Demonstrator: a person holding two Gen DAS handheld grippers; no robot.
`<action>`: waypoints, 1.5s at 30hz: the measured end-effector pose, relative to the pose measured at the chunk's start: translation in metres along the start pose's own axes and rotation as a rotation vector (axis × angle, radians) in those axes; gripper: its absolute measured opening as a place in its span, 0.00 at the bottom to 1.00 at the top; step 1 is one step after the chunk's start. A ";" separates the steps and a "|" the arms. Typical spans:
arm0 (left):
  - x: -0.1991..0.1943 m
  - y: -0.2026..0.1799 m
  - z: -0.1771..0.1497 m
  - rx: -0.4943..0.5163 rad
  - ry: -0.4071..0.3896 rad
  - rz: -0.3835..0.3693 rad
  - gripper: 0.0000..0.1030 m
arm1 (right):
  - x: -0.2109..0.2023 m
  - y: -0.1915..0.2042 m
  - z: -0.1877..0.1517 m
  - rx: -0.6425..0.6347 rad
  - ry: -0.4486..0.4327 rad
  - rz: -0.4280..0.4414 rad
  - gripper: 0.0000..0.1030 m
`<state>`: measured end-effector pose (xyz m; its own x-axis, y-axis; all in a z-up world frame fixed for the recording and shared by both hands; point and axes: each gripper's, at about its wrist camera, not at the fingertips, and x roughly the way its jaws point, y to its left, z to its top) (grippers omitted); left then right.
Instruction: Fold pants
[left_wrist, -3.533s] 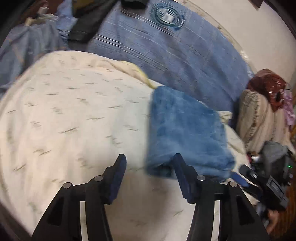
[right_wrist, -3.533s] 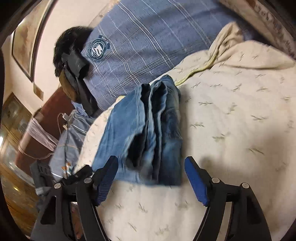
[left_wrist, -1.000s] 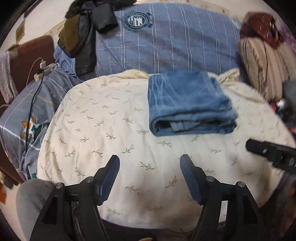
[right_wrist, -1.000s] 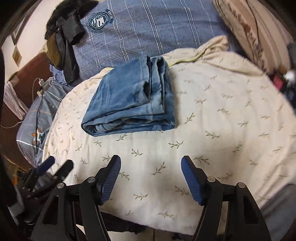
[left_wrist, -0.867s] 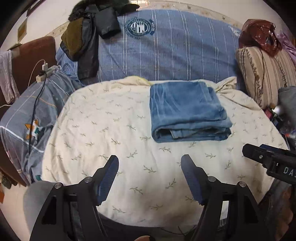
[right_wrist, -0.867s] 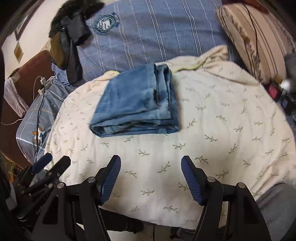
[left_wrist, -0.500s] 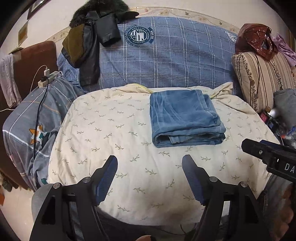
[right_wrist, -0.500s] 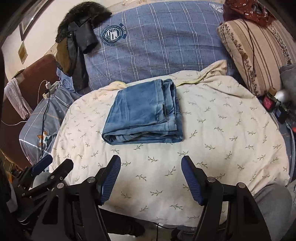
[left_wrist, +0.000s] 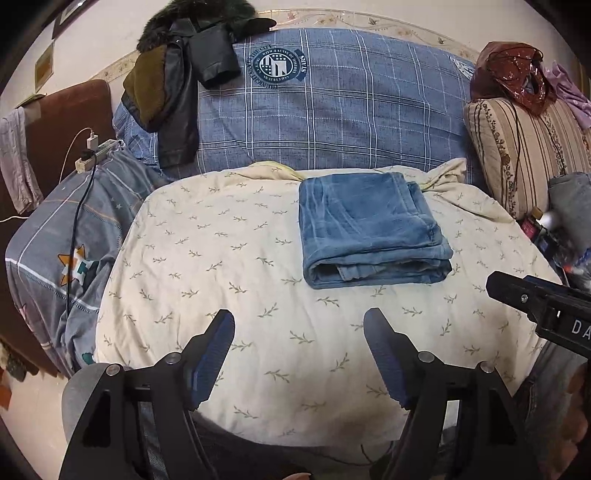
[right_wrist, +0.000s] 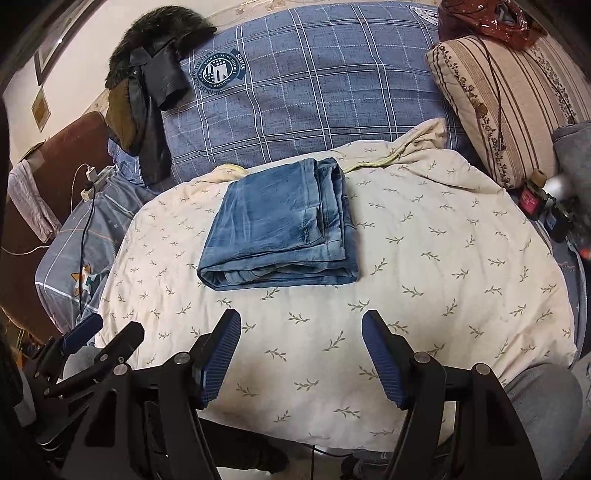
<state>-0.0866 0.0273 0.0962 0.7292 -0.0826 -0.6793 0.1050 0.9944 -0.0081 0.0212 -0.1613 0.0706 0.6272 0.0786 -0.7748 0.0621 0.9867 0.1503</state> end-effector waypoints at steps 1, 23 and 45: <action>0.001 0.000 0.000 0.002 0.000 0.003 0.70 | 0.000 0.000 0.000 0.000 0.000 -0.002 0.67; 0.000 -0.006 -0.001 0.007 -0.007 0.011 0.71 | 0.001 0.000 -0.001 -0.004 0.002 -0.008 0.67; 0.011 -0.010 0.002 0.009 0.020 0.021 0.71 | 0.010 -0.002 -0.001 0.005 0.016 -0.005 0.67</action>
<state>-0.0782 0.0159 0.0899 0.7175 -0.0602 -0.6940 0.0961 0.9953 0.0130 0.0263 -0.1628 0.0622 0.6142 0.0759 -0.7855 0.0690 0.9864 0.1492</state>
